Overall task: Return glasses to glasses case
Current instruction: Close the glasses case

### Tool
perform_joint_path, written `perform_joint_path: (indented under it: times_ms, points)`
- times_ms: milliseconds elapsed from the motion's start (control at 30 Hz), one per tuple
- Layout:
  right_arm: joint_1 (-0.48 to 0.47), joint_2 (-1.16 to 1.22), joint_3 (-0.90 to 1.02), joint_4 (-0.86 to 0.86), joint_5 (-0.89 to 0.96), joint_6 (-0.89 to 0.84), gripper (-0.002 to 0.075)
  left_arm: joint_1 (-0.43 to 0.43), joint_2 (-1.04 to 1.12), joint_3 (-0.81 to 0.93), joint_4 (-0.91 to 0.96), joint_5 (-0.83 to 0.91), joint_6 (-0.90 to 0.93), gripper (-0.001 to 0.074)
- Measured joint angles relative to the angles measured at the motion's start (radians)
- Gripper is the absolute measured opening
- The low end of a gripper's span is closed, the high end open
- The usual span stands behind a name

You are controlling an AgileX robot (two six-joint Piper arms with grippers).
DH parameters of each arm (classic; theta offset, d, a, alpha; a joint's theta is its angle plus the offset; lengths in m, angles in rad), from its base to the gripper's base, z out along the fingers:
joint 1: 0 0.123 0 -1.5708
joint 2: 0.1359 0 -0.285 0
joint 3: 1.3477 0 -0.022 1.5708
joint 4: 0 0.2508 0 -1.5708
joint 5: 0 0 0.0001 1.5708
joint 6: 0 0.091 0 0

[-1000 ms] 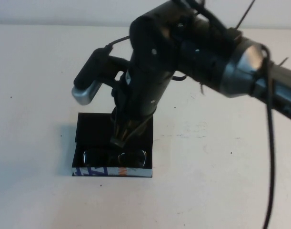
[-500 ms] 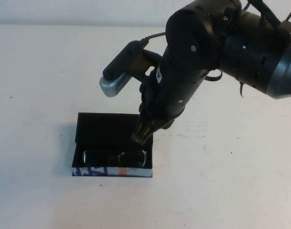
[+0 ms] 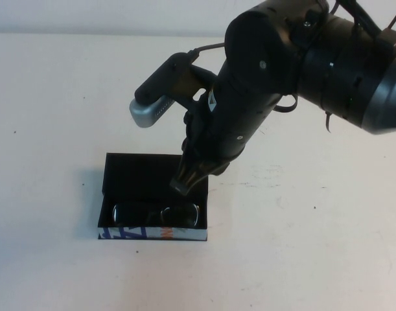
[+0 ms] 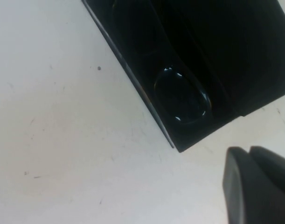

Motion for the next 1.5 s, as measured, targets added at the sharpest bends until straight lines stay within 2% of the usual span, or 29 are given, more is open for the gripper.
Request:
perform_joint_path:
  times_ms: [133, 200, 367, 600, 700, 767, 900, 1100, 1500]
  points:
    - [-0.007, 0.0, 0.0, 0.004, -0.004, 0.022, -0.0011, 0.0, 0.0, 0.0, -0.101, -0.117, -0.089, -0.0004]
    - [-0.023, 0.0, 0.0, 0.008, -0.006, 0.039, -0.0011, 0.0, 0.0, 0.0, -0.12, -0.117, -0.123, -0.0004]
    - [-0.093, 0.0, 0.002, 0.026, -0.052, 0.087, -0.0011, -0.002, 0.086, -0.1, -0.148, 0.104, -0.165, -0.0004]
    - [-0.165, 0.0, 0.002, 0.126, -0.083, 0.096, -0.0011, -0.033, 0.486, -0.341, -0.152, 0.473, 0.015, -0.0004]
    - [-0.168, 0.0, 0.002, 0.131, -0.079, 0.096, -0.0011, -0.033, 0.671, -0.421, -0.22, 0.591, 0.18, -0.0004]
    - [-0.168, 0.0, 0.002, 0.133, -0.075, 0.096, -0.0011, -0.033, 0.776, -0.455, -0.338, 0.627, 0.325, -0.0004]
    - [-0.168, 0.016, 0.0, 0.138, -0.068, 0.096, -0.0011, -0.033, 0.963, -0.479, -0.627, 0.64, 0.649, -0.0004]
    - [-0.174, 0.102, -0.09, 0.168, -0.064, 0.096, -0.0011, -0.035, 1.196, -0.48, -0.965, 0.608, 1.043, -0.0004]
    - [-0.287, 0.307, -0.338, 0.332, -0.012, 0.075, -0.0011, -0.035, 1.582, -0.491, -1.432, 0.61, 1.603, -0.0004]
